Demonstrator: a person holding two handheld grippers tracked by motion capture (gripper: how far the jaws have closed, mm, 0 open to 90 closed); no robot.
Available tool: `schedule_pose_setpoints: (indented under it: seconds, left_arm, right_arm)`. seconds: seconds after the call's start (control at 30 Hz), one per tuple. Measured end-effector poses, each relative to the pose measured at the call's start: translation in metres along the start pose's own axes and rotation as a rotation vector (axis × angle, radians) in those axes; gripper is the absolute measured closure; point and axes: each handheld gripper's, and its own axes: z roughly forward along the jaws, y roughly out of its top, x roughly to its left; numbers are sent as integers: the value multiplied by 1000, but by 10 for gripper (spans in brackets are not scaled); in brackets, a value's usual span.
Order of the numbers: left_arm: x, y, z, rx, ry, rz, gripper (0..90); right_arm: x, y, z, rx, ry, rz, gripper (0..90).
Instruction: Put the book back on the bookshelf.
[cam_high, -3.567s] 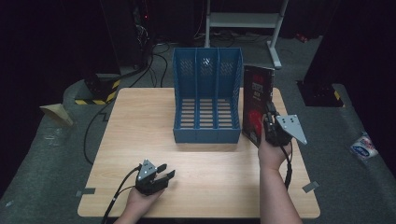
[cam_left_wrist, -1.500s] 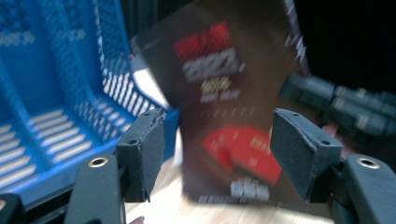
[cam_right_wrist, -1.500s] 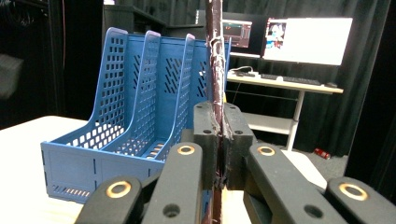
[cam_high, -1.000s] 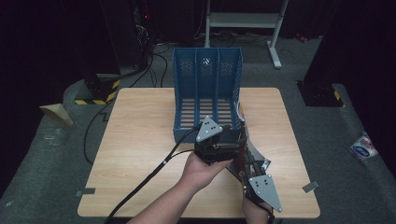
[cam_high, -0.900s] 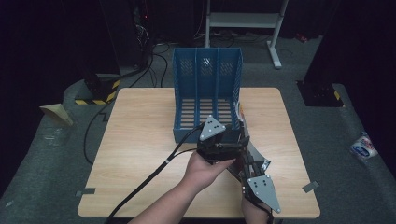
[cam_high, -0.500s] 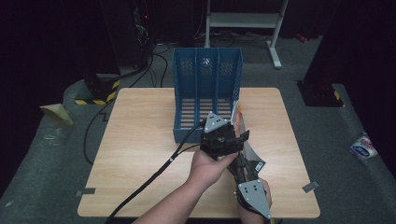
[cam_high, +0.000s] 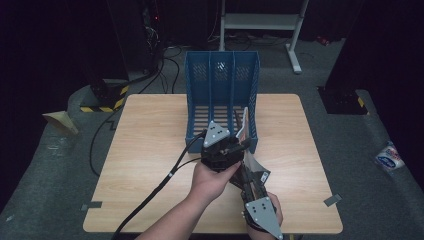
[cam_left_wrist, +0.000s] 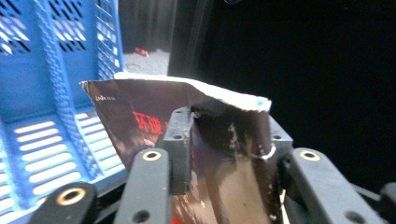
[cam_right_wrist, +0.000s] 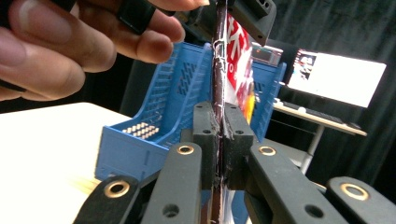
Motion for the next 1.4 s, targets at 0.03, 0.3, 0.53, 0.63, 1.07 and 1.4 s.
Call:
schedule_pose_setpoints:
  seconds: [0.03,0.3,0.53,0.63,1.07,1.4]
  left_arm:
    - [1,0,-4,-6,7,3,647]
    - [12,2,-27,-35,50,52,769]
    - [14,2,-35,-65,50,40,843]
    - [9,0,-35,-82,55,56,857]
    - [-8,-6,-31,-125,73,67,861]
    - [-20,-12,-31,-140,64,104,859]
  right_arm:
    - [0,0,0,0,0,0,857]
    - [20,9,8,-33,90,6,831]
    - [23,10,14,-12,120,35,811]
    - [23,9,15,12,108,48,787]
    - [25,5,17,123,48,53,612]
    - [10,1,14,198,60,119,662]
